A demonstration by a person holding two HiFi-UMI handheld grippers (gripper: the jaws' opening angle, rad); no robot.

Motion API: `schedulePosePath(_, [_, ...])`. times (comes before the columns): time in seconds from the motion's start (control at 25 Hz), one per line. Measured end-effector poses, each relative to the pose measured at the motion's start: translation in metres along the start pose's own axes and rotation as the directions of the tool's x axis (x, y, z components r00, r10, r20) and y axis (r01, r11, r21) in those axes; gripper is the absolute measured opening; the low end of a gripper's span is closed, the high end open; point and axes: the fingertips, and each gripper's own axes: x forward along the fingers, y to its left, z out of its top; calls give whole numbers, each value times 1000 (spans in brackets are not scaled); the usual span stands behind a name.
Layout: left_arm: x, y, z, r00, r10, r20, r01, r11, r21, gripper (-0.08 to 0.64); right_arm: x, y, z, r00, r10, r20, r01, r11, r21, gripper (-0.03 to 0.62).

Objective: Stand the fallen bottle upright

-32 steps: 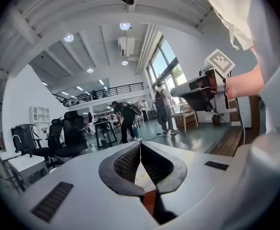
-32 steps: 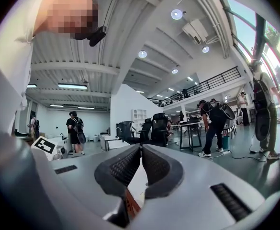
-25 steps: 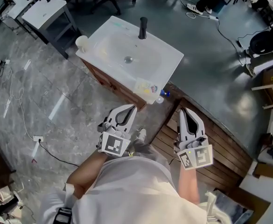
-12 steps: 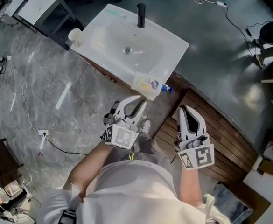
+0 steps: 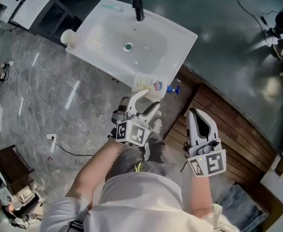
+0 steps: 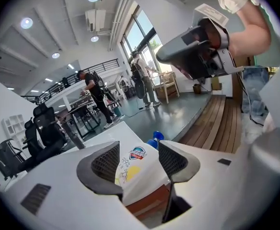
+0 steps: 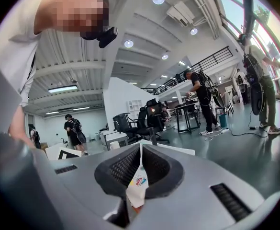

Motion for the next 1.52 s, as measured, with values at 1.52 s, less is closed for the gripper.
schedulePosePath(1.52, [110,-27,-62,933,-19,-360,99,973,207,506,11,-64,-42,1000,-24,12,23,997,79,41])
